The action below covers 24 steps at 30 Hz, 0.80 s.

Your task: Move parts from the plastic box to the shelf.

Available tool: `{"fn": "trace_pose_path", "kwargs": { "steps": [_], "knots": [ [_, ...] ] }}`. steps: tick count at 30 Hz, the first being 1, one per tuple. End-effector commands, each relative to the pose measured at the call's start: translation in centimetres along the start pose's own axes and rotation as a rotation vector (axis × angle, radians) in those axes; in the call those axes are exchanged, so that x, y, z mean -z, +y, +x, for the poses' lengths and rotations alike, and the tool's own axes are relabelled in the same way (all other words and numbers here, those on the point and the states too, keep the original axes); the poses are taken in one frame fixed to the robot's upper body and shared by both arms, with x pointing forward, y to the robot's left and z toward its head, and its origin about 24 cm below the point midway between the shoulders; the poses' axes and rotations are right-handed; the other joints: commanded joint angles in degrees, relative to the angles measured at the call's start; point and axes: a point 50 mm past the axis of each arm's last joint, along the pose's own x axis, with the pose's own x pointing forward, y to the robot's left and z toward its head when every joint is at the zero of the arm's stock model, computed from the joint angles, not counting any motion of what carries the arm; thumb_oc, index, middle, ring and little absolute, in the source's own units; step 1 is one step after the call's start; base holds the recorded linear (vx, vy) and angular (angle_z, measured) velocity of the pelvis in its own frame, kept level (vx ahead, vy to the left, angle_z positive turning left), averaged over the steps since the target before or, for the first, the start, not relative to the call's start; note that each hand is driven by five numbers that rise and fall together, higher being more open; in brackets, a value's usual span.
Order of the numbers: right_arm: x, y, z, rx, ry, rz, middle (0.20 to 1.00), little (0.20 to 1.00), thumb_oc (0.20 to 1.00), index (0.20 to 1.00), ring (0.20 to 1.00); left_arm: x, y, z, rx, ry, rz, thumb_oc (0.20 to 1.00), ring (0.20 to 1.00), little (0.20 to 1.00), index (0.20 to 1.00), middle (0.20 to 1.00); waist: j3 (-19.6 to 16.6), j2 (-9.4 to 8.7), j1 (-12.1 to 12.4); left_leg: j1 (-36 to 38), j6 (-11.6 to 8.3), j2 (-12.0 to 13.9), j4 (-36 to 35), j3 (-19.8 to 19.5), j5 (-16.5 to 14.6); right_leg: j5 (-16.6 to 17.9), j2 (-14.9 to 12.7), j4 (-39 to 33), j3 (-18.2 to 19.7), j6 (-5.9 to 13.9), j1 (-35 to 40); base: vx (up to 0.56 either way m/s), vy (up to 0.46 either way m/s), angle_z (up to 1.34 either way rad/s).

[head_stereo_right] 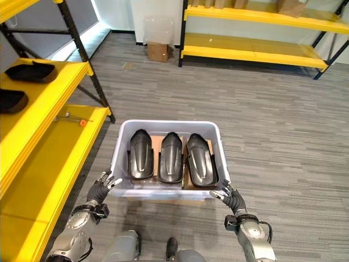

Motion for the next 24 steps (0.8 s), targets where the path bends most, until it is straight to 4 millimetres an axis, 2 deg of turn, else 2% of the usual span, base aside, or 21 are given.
{"fn": "trace_pose_path", "kwargs": {
  "steps": [1, 3, 6, 7, 9, 11, 17, 20, 24],
  "knots": [
    [-1.3, -1.1, -0.4, 0.021, -0.068, -0.020, 1.000, 1.000, 1.000, 1.000, 1.000, -1.2, 0.1, -0.1, 0.003, -0.071, -0.015, 1.000, 1.000, 1.000, 1.000, 1.000, -1.2, 0.33, 0.9, 10.5, -0.19, 0.2, -7.5, -1.4, 6.5, 2.9, -2.6, 2.4, 3.4, 7.32, -6.1, 0.12, 0.092, -0.51],
    [-1.1, -1.2, -0.5, 0.020, -0.063, -0.028, 1.000, 1.000, 1.000, 1.000, 1.000, -1.2, 0.2, -0.2, 0.002, -0.074, -0.015, 1.000, 1.000, 1.000, 1.000, 1.000, -1.9, 1.25, 1.3, 11.0, -0.90, 1.3, -11.8, -2.0, 8.6, 1.7, -2.8, 2.4, 4.3, 7.78, -4.3, 0.20, 0.185, -0.53],
    [-0.9, -1.1, -0.6, 0.023, -0.059, -0.030, 1.000, 1.000, 1.000, 1.000, 1.000, -1.0, 0.2, -0.3, 0.002, -0.067, -0.013, 1.000, 1.000, 1.000, 1.000, 1.000, -2.5, 1.89, 1.4, 12.6, -0.68, 1.0, -13.9, -2.3, 8.6, 1.4, -3.2, 2.5, 4.7, 8.39, -3.7, 0.16, 0.191, -0.36],
    [-1.1, -0.9, -0.5, 0.018, -0.067, -0.016, 1.000, 1.000, 1.000, 1.000, 1.000, -1.1, 0.2, -0.3, 0.015, -0.067, -0.004, 1.000, 1.000, 1.000, 1.000, 1.000, -3.3, 2.08, 1.2, 13.6, -0.25, 0.2, -14.4, -0.2, 7.7, 1.7, -4.7, 2.3, 4.6, 9.09, -3.0, 0.12, 0.157, -0.01],
    [-1.1, -0.8, -0.5, 0.017, -0.070, -0.015, 1.000, 1.000, 1.000, 1.000, 1.000, -1.1, 0.3, -0.3, 0.015, -0.066, 0.003, 1.000, 1.000, 1.000, 1.000, 1.000, -3.5, 2.15, 1.2, 14.1, 0.01, -0.1, -14.7, 0.3, 7.4, 1.8, -5.2, 2.4, 4.8, 9.42, -3.0, 0.12, 0.157, -0.02],
    [-1.2, 0.0, -0.3, -0.003, -0.072, -0.013, 1.000, 1.000, 1.000, 1.000, 1.000, -1.1, 0.7, -0.4, 0.005, -0.060, 0.017, 1.000, 1.000, 1.000, 1.000, 1.000, -3.9, 2.40, 1.4, 15.3, 1.12, -1.1, -15.3, 1.9, 6.1, 2.2, -6.5, 2.6, 5.6, 10.57, -3.1, 0.15, 0.204, -0.23],
    [-1.7, 0.5, -0.1, -0.020, -0.092, -0.028, 1.000, 1.000, 1.000, 1.000, 1.000, -1.4, 1.3, -0.6, -0.017, -0.068, 0.015, 1.000, 1.000, 1.000, 1.000, 1.000, -4.1, 2.57, 1.6, 16.2, 2.00, -1.9, -15.9, 4.1, 4.9, 3.0, -7.8, 2.1, 6.4, 11.98, -3.7, 0.08, 0.104, -0.23],
    [-3.0, 0.4, 0.1, -0.017, -0.146, -0.066, 1.000, 1.000, 1.000, 1.000, 1.000, -1.8, 2.0, -0.9, -0.056, -0.095, -0.023, 1.000, 1.000, 1.000, 1.000, 1.000, -4.0, 2.27, 1.7, 16.4, 2.13, -1.9, -16.3, 6.0, 4.4, 4.0, -8.5, 0.7, 6.5, 12.71, -4.2, 0.15, 0.041, -0.36],
    [-4.5, 0.3, 0.2, -0.008, -0.206, -0.082, 1.000, 1.000, 1.000, 1.000, 1.000, -2.3, 2.2, -1.1, -0.069, -0.126, -0.044, 1.000, 1.000, 1.000, 1.000, 1.000, -3.7, 2.24, 1.4, 15.9, 1.88, -1.8, -17.1, 6.0, 4.8, 4.1, -8.6, 0.0, 5.8, 12.85, -4.6, 0.09, -0.011, -0.08]
  ]
}}
